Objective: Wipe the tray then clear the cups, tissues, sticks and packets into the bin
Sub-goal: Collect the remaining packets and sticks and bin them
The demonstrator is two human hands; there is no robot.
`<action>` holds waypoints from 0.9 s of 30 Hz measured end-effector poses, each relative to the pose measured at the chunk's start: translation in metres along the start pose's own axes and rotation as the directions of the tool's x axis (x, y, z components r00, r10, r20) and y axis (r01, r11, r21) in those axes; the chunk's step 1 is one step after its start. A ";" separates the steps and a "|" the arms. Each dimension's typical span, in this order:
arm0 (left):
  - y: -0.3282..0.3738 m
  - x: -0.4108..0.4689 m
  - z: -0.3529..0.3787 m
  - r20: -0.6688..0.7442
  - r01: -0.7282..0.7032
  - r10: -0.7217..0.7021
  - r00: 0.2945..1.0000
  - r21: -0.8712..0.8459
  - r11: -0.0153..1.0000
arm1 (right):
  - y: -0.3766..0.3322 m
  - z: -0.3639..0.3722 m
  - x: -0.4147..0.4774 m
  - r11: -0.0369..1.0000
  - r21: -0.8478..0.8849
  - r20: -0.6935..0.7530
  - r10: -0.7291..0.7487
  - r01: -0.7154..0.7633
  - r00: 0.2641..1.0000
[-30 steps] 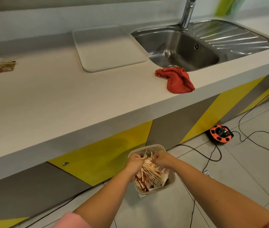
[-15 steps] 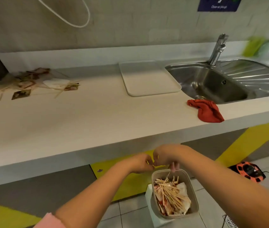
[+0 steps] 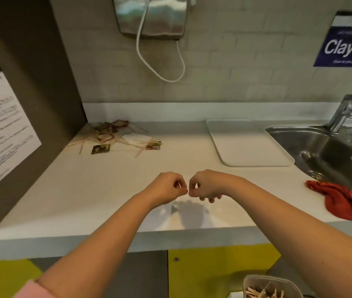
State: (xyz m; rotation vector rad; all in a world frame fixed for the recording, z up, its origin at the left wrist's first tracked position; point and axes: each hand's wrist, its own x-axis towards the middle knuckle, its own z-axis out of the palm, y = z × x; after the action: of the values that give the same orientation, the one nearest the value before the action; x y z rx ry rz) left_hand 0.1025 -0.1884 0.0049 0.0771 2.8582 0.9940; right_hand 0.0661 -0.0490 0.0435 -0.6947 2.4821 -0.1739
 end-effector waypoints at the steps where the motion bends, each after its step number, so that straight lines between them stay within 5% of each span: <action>1: -0.009 0.003 -0.009 -0.039 0.016 -0.016 0.999 -0.012 1.000 | -0.008 -0.004 0.009 1.000 -0.003 -0.014 -0.011 0.011 1.000; 13: -0.101 0.040 -0.088 -0.125 0.136 -0.144 0.982 -0.068 0.988 | -0.060 -0.032 0.114 0.999 0.021 -0.118 0.029 -0.027 0.993; 27: -0.144 0.091 -0.107 -0.177 0.180 -0.217 0.960 -0.202 0.963 | -0.047 -0.046 0.232 0.998 -0.063 -0.431 -0.052 0.028 0.901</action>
State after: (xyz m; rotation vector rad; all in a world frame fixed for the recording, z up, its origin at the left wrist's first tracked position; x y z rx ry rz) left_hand -0.0029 -0.3589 -0.0095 -0.3383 2.8527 1.2795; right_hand -0.1033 -0.2092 -0.0160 -0.8018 2.9070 -0.3048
